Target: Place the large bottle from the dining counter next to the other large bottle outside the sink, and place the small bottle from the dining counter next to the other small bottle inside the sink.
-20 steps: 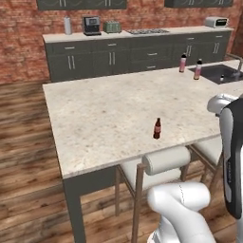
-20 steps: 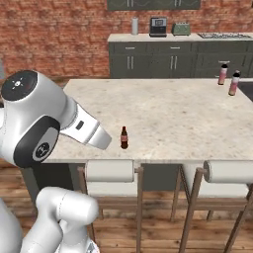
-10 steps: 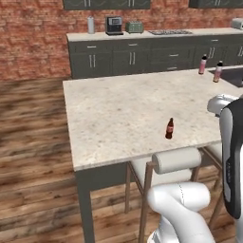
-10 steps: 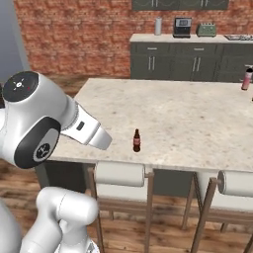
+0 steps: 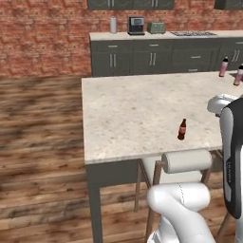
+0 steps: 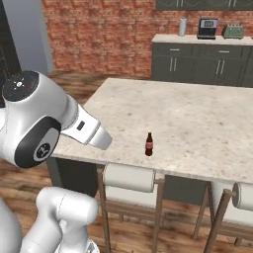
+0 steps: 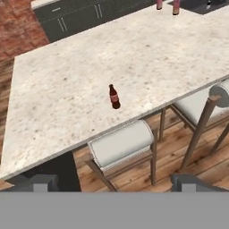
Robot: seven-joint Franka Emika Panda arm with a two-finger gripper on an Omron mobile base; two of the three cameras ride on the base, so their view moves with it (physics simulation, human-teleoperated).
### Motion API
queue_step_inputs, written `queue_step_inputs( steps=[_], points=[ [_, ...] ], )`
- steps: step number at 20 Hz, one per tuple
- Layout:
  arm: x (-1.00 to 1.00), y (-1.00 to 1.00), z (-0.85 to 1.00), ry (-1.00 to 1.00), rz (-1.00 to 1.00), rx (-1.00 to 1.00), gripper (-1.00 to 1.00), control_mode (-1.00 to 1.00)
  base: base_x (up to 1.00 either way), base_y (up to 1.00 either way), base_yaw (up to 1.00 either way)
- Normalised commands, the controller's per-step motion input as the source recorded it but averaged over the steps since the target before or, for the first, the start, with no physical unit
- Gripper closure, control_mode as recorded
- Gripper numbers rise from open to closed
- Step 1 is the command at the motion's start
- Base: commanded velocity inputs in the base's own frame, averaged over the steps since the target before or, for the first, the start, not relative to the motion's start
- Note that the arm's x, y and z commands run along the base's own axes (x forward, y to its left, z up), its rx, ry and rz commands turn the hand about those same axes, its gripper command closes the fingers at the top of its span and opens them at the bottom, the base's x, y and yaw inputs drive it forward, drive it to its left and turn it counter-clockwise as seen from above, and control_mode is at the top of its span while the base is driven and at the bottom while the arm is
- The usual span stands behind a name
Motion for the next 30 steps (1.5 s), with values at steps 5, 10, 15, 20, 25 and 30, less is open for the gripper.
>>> queue_step_inputs(
  steps=[5,10,15,20,25,30],
  points=[
    [0.0,0.0,0.0,0.0,0.0,0.0,-1.0,1.0,-0.12,-0.15,0.21],
    [0.0,0.0,0.0,0.0,0.0,0.0,-1.0,1.0,0.0,-0.72,0.08],
    [0.0,0.0,0.0,0.0,0.0,0.0,-1.0,1.0,0.13,-0.7,0.07],
    [0.0,0.0,0.0,0.0,0.0,0.0,-1.0,1.0,0.65,-0.06,0.17],
    [0.0,0.0,0.0,0.0,0.0,0.0,-1.0,1.0,0.99,-0.02,0.08],
    [0.0,0.0,0.0,0.0,0.0,0.0,-1.0,1.0,0.96,0.0,0.07]
  ],
)
